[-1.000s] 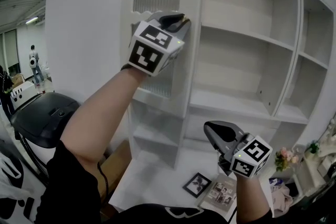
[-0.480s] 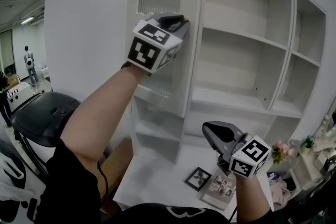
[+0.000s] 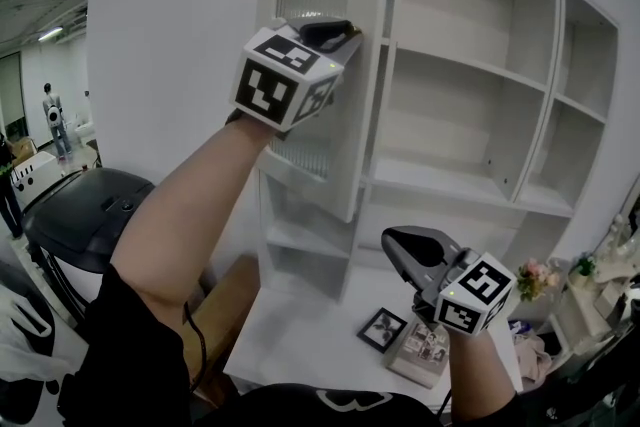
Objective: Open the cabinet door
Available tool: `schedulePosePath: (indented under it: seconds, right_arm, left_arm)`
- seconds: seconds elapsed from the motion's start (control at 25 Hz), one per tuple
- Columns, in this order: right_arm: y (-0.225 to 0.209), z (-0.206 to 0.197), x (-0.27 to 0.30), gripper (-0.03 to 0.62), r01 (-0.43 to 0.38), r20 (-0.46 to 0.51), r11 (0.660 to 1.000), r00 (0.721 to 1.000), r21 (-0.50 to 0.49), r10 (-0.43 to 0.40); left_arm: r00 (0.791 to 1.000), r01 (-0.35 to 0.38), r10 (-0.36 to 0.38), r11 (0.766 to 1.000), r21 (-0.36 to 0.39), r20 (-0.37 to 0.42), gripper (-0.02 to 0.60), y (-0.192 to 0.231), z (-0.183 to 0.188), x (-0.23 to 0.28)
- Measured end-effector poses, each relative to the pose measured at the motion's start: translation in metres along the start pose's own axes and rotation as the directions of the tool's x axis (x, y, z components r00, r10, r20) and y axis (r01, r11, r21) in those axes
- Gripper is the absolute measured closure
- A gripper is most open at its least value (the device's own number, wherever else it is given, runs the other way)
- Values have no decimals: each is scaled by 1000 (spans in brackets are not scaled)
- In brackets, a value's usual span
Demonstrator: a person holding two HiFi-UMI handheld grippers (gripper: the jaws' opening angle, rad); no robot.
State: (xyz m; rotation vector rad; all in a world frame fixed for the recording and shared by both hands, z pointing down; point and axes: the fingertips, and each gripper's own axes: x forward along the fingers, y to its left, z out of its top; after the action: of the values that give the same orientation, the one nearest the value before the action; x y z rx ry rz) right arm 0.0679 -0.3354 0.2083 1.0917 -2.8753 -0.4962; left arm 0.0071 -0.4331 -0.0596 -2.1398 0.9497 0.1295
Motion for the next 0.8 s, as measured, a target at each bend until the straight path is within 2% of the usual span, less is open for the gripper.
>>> schedulePosePath:
  seconds: [0.24,0.48,0.8]
  right_arm:
    - [29,10,7,592,-23,-7,1000,1000,-18,23]
    - [54,13,12,592,-36,-20,999,999,-22,35]
    - [89,17,16,591,-52,-44,998,998,-25,51]
  left_arm:
    - [1000,9,-9,1000,-29,16,499,9,11,-30]
    - [998,51,-48,993,-110,31,497,21,15,-59]
    - [997,35,-26,989,-147,66,491,41,20,-99]
